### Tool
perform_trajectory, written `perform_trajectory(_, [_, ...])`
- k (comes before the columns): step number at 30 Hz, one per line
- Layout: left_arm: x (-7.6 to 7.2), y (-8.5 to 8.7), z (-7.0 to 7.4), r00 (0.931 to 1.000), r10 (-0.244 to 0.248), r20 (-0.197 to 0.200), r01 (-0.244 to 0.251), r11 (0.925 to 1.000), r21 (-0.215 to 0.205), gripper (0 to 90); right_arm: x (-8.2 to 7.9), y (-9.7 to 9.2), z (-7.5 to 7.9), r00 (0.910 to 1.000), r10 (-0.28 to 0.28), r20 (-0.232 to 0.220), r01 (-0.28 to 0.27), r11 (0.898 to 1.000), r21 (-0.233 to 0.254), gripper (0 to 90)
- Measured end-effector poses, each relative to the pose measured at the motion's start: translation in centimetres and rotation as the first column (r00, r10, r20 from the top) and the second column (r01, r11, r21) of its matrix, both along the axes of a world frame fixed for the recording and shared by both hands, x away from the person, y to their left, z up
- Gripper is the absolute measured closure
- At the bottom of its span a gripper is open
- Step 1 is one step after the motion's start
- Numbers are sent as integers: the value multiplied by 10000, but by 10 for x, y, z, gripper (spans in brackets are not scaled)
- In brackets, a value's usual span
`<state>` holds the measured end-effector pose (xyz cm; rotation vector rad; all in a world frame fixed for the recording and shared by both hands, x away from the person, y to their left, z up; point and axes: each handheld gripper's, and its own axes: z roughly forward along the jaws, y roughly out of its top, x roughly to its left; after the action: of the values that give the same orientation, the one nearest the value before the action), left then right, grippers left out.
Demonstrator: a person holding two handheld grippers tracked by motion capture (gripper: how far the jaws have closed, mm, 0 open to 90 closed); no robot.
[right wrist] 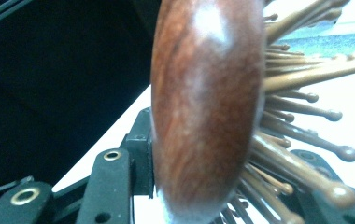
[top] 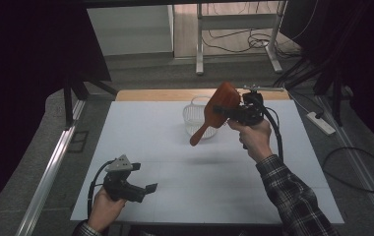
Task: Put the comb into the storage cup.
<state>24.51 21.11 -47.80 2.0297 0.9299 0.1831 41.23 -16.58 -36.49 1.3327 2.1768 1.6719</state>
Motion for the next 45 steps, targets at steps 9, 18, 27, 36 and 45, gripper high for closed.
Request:
perform_trajectory(9, [-7, 12, -2, 9996, 265, -77, -266, 9996, -47, 0, 10, 3, 9, 9997, -192, 117, 193, 9998, -20, 536])
perform_trajectory(18, [-18, 22, -1, 9978, 668, -22, -667, 9975, 237, 0, 25, 3, 13, 9979, -617, 205, 617, 9981, -6, 536])
perform_trajectory(27, [-27, 28, -2, 9969, 790, -61, -787, 9960, 417, 0, 39, 5, 20, 9941, -1032, 336, 1028, 9946, 153, 535])
perform_trajectory(36, [-32, 33, -1, 9959, 901, 56, -902, 9946, 512, 0, 54, 8, 18, 9886, -1464, 350, 1460, 9892, 142, 535])
perform_trajectory(45, [-34, 36, -1, 9959, 892, 156, -898, 9949, 454, 0, 64, 15, 9, 9836, -1784, 265, 1787, 9839, -73, 535])
